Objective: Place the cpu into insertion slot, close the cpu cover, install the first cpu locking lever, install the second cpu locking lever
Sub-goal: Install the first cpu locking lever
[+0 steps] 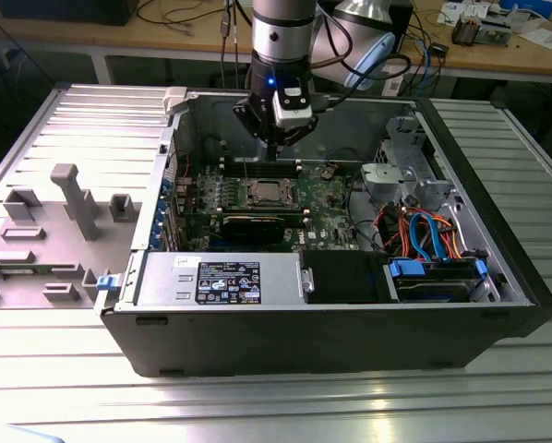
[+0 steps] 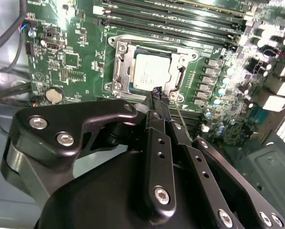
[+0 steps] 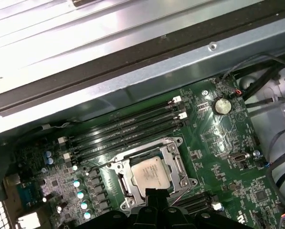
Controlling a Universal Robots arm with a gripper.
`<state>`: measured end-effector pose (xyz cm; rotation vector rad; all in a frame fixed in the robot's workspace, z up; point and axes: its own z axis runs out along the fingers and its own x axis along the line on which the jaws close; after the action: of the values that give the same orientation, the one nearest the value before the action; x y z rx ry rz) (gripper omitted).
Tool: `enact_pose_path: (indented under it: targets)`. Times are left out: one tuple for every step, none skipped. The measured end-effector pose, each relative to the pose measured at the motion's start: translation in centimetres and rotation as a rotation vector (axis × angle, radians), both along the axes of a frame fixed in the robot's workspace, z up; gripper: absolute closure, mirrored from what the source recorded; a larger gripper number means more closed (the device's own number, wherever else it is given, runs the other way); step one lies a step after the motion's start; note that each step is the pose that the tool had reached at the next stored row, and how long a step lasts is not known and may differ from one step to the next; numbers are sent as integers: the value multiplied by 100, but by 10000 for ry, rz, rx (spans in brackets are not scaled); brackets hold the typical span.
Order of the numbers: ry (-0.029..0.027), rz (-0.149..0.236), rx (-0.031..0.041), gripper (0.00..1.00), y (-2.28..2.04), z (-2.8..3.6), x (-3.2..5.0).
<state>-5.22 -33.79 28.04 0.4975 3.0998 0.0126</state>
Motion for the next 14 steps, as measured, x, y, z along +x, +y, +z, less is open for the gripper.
enact_pose_path:
  targets:
    - [0,106,0,89,0,0,0]
    - [0,298,0,89,0,0,0]
    - [0,408,0,89,0,0,0]
    - [0,519,-1,89,0,0,0]
    - [0,650,0,89,0,0,0]
    - [-1,759,0,89,1,0,0]
    - [0,921,0,89,1,0,0]
    - [0,1202,0,89,1,0,0]
    - [0,1416,0,89,1,0,0]
    - [0,1631,0,89,1,0,0]
    - [0,1766,0,89,1,0,0]
    - [0,1882,0,89,0,0,0]
    - [0,1956,0,89,1,0,0]
    - [0,1999,0,89,1,0,0]
